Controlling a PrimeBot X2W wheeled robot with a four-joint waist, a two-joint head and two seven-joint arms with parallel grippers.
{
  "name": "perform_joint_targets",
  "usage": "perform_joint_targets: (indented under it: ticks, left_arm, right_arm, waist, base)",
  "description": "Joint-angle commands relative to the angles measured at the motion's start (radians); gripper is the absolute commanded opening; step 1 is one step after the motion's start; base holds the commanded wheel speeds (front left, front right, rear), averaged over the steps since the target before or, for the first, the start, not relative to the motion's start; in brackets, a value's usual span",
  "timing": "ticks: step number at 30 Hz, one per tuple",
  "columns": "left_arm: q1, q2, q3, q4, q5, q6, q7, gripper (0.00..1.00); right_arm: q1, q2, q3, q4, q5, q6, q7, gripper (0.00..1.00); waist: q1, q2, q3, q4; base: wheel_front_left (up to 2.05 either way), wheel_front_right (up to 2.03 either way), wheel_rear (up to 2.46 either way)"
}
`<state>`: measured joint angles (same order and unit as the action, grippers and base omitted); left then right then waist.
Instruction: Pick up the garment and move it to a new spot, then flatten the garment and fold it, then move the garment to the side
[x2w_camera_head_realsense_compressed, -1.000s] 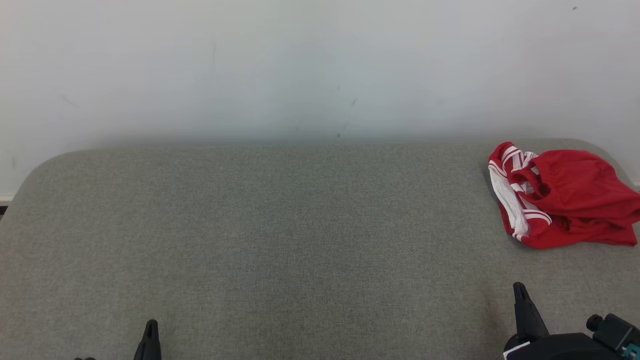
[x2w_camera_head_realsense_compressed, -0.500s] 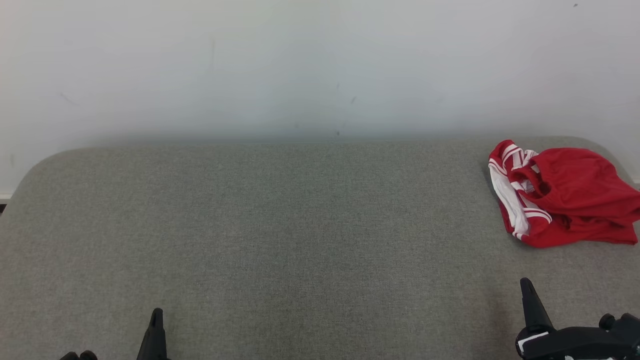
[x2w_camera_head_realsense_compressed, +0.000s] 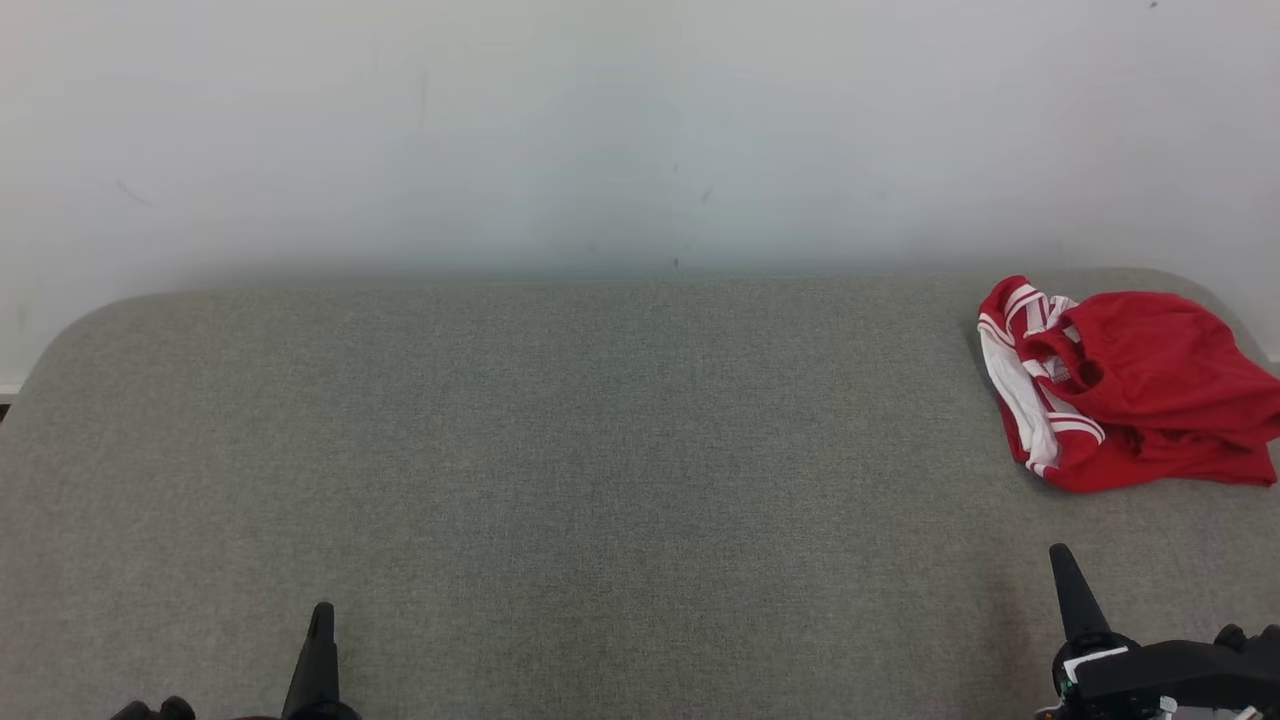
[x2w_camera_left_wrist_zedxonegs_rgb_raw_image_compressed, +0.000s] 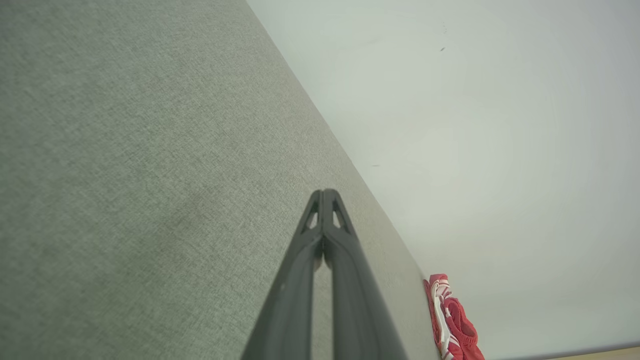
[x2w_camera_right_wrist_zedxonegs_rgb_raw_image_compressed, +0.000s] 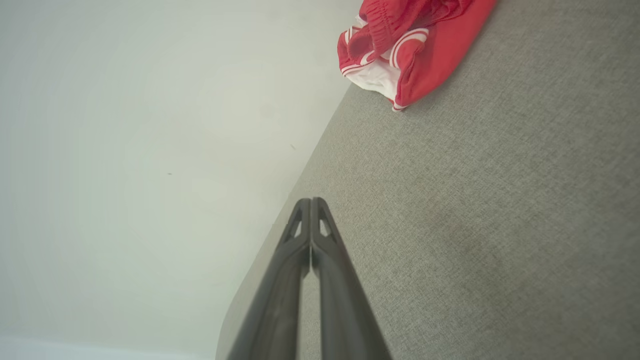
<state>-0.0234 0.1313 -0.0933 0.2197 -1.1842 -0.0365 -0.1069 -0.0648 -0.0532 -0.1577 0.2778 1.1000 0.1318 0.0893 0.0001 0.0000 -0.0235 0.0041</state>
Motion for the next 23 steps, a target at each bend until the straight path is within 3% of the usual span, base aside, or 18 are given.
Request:
perform_joint_targets:
  ticks: [1,23]
  left_arm:
    - [-0.021,-0.003,0.008,-0.004,-0.026,-0.011,0.002,0.00]
    - [-0.048,-0.037,0.028,0.001,-0.204,-0.046,0.029,0.00]
  right_arm:
    - [-0.025,-0.006,-0.009,-0.005,0.029,-0.001,0.010,0.00]
    - [-0.047,-0.007,-0.052,0.000,0.226,-0.001,0.082,0.00]
  waist:
    - [0.0000,0.0000,0.001,0.000]
    - [0.0000,0.0000,0.010,-0.002]
  base:
    - [0.00,0.00,0.00]
    - [0.00,0.00,0.00]
